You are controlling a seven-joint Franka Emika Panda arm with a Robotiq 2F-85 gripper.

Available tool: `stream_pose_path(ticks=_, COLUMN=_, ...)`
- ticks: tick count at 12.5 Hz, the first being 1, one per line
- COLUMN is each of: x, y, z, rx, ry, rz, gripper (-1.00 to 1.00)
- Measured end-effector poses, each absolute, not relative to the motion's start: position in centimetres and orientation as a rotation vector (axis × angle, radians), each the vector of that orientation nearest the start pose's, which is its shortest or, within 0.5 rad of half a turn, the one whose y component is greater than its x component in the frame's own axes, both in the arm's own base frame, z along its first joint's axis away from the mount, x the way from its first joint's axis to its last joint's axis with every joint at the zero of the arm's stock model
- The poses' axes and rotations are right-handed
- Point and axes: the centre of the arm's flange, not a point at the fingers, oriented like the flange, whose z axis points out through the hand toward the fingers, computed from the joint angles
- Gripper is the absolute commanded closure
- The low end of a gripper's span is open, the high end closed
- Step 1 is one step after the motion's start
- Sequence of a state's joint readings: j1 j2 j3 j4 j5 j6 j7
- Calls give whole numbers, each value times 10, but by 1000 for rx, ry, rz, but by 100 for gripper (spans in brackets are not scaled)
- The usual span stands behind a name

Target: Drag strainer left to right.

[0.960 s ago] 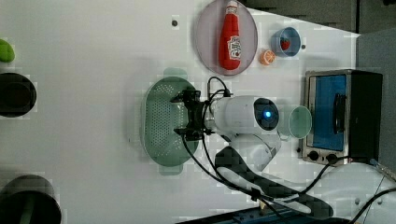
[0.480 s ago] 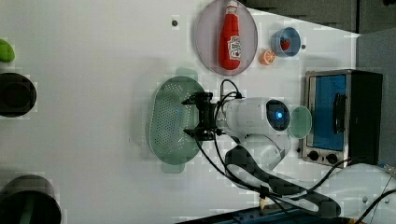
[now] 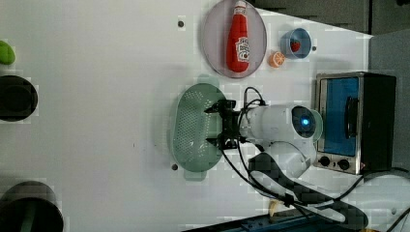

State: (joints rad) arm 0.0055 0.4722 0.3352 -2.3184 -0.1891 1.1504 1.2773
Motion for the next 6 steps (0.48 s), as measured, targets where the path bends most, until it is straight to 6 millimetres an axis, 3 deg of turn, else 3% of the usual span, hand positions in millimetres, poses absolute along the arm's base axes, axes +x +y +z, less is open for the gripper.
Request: stream_pose_path(ticks=6, x=483, y=126, z=164, rx=-2189, ry=2241, rz=55, gripper=-100)
